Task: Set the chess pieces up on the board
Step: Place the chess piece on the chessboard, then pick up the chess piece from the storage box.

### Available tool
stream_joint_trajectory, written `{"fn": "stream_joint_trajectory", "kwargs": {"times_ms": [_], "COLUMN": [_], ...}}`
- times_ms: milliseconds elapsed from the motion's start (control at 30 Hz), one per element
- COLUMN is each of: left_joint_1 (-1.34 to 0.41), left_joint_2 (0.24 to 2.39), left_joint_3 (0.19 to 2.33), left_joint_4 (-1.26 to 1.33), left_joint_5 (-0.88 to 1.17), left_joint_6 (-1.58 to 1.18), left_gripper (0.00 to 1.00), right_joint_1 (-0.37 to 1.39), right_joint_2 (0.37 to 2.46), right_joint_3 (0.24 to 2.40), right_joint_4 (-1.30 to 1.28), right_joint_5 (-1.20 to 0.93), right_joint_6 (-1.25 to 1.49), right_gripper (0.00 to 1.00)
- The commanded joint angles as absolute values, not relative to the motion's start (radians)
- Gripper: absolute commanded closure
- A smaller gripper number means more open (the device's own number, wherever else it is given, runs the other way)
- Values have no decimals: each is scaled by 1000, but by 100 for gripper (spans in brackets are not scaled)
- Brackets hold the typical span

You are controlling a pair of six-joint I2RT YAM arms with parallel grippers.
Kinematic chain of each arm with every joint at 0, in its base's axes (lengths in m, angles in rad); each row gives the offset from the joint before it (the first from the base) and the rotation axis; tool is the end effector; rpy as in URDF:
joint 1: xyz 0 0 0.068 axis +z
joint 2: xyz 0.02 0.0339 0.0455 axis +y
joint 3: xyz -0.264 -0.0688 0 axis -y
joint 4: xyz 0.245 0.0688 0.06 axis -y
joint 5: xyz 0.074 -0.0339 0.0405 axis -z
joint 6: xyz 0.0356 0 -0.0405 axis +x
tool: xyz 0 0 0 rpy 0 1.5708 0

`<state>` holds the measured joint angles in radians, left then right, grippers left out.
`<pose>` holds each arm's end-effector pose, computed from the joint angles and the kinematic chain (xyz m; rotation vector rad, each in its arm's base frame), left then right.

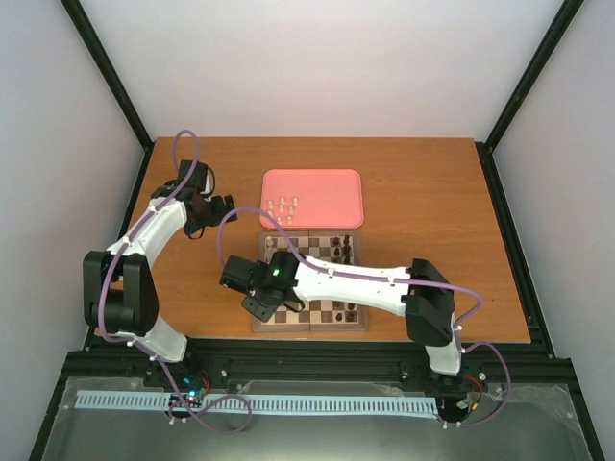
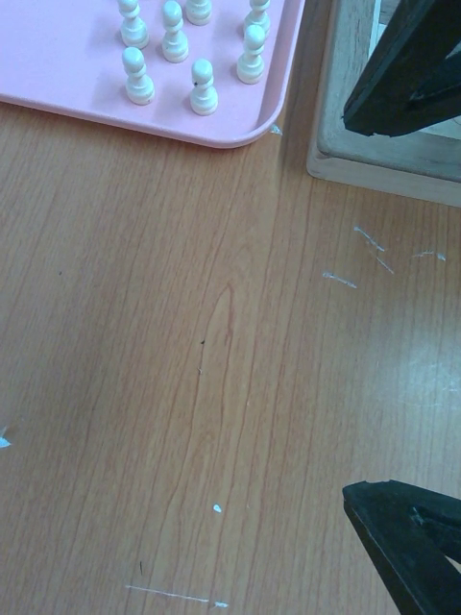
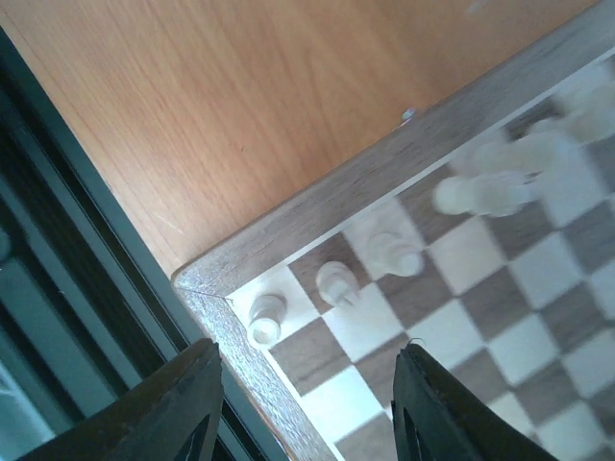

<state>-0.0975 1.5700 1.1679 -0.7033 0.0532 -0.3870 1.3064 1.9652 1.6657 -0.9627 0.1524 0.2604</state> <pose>0.3162 -0.0328 0.2389 -0.3717 2.6680 -0.2227 0.1114 0.3909 0.2382 -1.3758 2.4530 0.1565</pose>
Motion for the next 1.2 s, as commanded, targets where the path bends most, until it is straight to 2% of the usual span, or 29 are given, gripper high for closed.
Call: {"fn": "stream_joint_trajectory", "kwargs": {"times_ms": [0, 300, 533, 633, 1167], "left_joint_1": [-104, -103, -104, -105, -113], "left_joint_2": [1568, 1554, 1553, 1558, 1645], "left_joint_3": [1220, 1287, 1316, 1323, 1342], "left_joint_4": [-715, -765, -823, -842, -844], "left_joint_5": [39, 48, 64, 65, 97], "left_joint_6": [-367, -361, -348, -335, -340], "left_gripper": [0, 0, 0, 0, 0], "right_joint_1": [1286, 987, 808, 762, 652], "right_joint_2": [1870, 2022, 2312, 2383, 2582], "right_joint_3": [1803, 2083, 2375, 2414, 2471], "right_joint_4": [-1094, -1106, -1036, -988, -870], "right_joint_5": [231, 185, 159, 132, 51], "right_joint_6": [275, 231, 188, 190, 174], "right_gripper": [49, 47, 58, 62, 62]}}
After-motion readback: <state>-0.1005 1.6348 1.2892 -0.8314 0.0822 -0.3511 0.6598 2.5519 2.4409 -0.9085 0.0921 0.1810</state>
